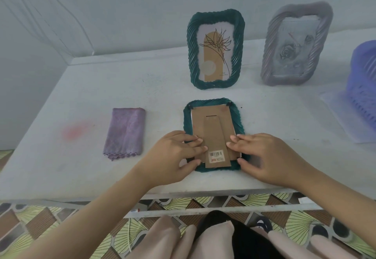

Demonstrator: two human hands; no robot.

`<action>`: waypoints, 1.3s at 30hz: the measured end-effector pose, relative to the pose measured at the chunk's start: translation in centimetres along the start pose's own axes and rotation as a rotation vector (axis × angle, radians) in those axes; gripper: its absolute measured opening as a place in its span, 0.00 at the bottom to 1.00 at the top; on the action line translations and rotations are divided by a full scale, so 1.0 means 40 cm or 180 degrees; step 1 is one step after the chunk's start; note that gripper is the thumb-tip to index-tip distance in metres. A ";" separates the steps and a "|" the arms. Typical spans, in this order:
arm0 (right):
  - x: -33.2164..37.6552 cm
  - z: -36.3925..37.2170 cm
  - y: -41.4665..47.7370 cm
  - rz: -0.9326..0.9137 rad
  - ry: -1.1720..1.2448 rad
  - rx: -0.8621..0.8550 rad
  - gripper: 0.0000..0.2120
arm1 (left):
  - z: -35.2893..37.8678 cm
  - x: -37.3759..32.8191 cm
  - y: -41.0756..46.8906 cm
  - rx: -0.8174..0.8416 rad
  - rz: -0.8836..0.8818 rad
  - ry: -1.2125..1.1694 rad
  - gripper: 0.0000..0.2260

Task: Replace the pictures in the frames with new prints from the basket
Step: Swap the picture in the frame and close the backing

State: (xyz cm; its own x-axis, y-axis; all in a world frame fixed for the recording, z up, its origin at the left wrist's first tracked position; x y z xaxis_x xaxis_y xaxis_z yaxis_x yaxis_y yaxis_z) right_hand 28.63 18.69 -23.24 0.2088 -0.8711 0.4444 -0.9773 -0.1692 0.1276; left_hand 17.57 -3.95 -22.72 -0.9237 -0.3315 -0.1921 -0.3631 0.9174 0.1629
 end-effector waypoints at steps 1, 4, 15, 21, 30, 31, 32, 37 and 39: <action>0.004 0.005 -0.002 -0.0012 -0.0035 -0.0077 0.21 | -0.001 0.000 -0.001 0.0018 -0.0011 -0.0030 0.15; 0.012 0.014 -0.007 -0.0046 -0.0109 -0.0214 0.20 | -0.005 0.000 -0.002 0.0045 -0.0024 -0.0092 0.17; 0.018 0.035 -0.019 0.0247 0.0390 -0.0467 0.21 | 0.013 -0.009 -0.010 -0.0290 -0.0193 -0.0247 0.16; 0.040 0.046 -0.026 0.1080 0.0432 -0.0597 0.29 | 0.044 -0.030 -0.033 -0.0355 -0.1224 -0.0624 0.27; 0.089 0.016 -0.014 0.1465 0.3236 -0.1591 0.28 | 0.034 -0.070 -0.027 -0.0289 -0.1753 -0.1690 0.31; 0.095 0.004 -0.009 0.1550 0.3621 -0.1756 0.27 | 0.030 -0.075 -0.022 -0.0232 -0.1742 -0.1733 0.32; 0.100 -0.007 -0.005 0.1613 0.3880 -0.1874 0.27 | 0.025 -0.080 -0.014 -0.0195 -0.1768 -0.1719 0.32; 0.144 -0.057 0.018 0.1357 0.3972 -0.2175 0.26 | -0.062 -0.113 0.048 -0.1055 -0.1838 -0.1719 0.26; 0.169 -0.070 0.026 0.1052 0.3824 -0.2053 0.26 | -0.107 -0.130 0.079 -0.1075 -0.1890 -0.2372 0.21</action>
State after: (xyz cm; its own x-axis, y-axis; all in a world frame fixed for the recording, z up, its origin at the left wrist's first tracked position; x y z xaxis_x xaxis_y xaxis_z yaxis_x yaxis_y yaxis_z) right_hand 29.13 13.89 -17.63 0.1987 0.1481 0.9688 -0.8668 0.4878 0.1032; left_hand 20.69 -0.27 -17.06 -0.3125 -0.3864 -0.8677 -0.8615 0.5001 0.0876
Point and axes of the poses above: each hand's wrist, its own y-axis towards the middle knuckle, its own z-axis out of the palm, x = y × z, the point moved 1 cm from there along y, towards the middle knuckle, and after that the axes turned 5 degrees about y, right-handed, at the moved point
